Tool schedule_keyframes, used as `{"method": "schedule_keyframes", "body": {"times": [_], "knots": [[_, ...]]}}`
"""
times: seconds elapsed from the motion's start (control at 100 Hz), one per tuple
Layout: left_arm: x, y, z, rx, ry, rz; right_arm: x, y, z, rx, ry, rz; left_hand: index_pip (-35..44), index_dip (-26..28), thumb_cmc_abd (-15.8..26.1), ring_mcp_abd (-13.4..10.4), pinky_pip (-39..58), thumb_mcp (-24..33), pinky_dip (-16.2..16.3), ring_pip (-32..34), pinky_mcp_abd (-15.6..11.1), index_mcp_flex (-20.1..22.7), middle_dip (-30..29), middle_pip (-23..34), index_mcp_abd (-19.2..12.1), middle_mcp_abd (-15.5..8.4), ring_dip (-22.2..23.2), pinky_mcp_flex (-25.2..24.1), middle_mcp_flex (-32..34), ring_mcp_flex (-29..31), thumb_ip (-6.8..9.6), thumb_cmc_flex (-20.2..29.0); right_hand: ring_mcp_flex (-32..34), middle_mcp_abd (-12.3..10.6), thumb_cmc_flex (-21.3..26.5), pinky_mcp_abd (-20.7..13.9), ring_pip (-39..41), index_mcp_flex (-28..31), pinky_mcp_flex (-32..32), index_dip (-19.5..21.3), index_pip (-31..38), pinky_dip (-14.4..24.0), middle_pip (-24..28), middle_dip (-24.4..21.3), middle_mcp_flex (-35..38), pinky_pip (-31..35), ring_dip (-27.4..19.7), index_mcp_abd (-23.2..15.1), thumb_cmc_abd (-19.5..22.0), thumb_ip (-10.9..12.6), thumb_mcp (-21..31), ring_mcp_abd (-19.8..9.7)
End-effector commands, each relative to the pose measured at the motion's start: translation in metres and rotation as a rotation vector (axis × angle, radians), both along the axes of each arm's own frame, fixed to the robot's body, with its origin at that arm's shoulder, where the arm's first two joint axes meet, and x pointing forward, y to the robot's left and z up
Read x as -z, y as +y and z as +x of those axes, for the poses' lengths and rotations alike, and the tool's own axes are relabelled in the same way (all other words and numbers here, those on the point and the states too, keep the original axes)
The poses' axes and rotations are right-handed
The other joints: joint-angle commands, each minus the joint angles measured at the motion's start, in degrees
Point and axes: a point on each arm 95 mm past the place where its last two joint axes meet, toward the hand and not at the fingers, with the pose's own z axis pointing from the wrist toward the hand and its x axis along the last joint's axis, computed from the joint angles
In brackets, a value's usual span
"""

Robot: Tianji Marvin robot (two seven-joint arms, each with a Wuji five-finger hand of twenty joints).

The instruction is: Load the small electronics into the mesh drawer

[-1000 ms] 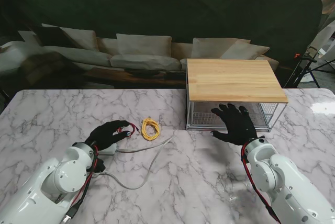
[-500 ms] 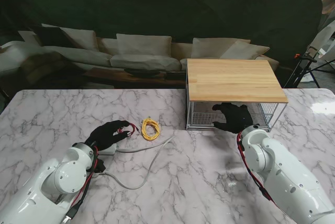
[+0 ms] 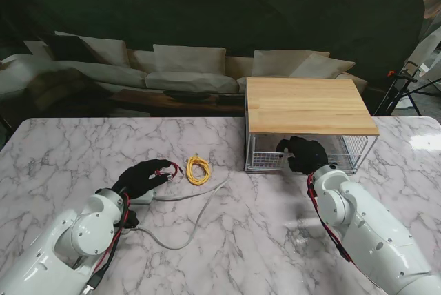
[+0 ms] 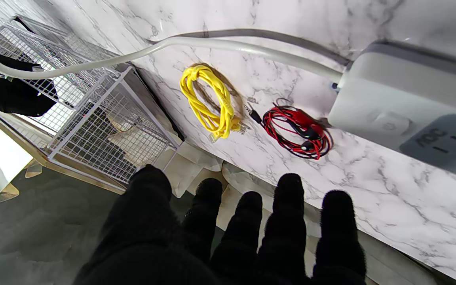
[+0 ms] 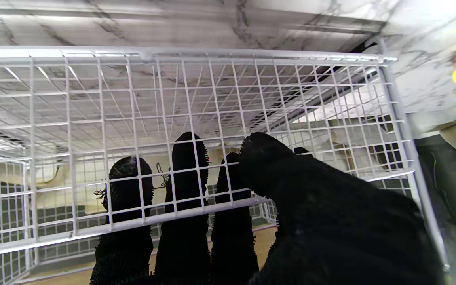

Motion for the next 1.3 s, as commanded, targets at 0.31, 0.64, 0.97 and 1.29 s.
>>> {"method": "schedule_keyframes", "body": {"times": [0.31, 0.64, 0.97, 1.29], "knots": [[0.001, -0.005, -0.001, 0.017, 0.014, -0.001, 0.001, 0.005, -0.045, -0.125, 0.033, -0.028, -0.08, 0.05, 2.98, -0.26, -1.04, -1.29, 0.24, -0.93, 0.73, -1.14, 0.37, 0.51, 0.11, -0.76, -0.52, -1.08, 0.48, -0.95, -1.15, -0.99, 4.63, -2.18, 4.91, -5.89, 4.35, 9.57, 5.60, 6.37, 8.46, 2.24, 2.41, 1.89, 5.34, 11.90, 0.56, -4.54, -0.99, -1.71, 6.86, 0.48], [0.001, -0.007, 0.000, 0.022, 0.016, 0.002, 0.000, 0.004, -0.089, -0.208, 0.068, -0.043, -0.09, 0.05, 3.00, -0.27, -1.12, -1.27, 0.27, -0.92, 0.80, -1.17, 0.37, 0.51, 0.06, -0.80, -0.52, -1.13, 0.47, -0.97, -1.14, -0.99, 6.25, -2.44, 5.05, -6.17, 4.44, 10.91, 7.03, 7.22, 8.78, 1.10, 1.69, 2.25, 7.29, 13.21, 0.45, -4.22, -1.73, -2.35, 8.32, 0.51], [0.002, -0.009, 0.001, 0.027, 0.024, 0.003, 0.001, 0.004, -0.118, -0.228, 0.060, -0.030, -0.06, 0.07, 2.98, -0.36, -1.15, -1.31, 0.31, -0.92, 0.77, -1.13, 0.36, 0.49, 0.00, -0.89, -0.52, -1.12, 0.42, -0.97, -1.16, -1.06, 7.63, -2.70, 5.05, -6.24, 4.73, 11.69, 8.19, 7.29, 8.41, 0.46, 1.31, 2.70, 8.80, 14.09, 0.69, -3.93, -2.20, -2.41, 8.75, 0.38], [0.002, -0.009, 0.001, 0.027, 0.025, 0.003, -0.001, -0.009, -0.137, -0.182, 0.035, -0.023, -0.05, 0.07, 2.96, -0.32, -1.17, -1.30, 0.33, -0.90, 0.78, -1.12, 0.37, 0.51, 0.04, -0.83, -0.51, -1.13, 0.48, -0.92, -1.15, -1.00, 7.71, -2.59, 5.28, -5.69, 4.10, 12.74, 7.62, 7.04, 7.96, -0.13, 0.55, 2.70, 9.62, 13.91, 0.37, -3.43, -2.65, -2.47, 9.33, 0.70]]}}
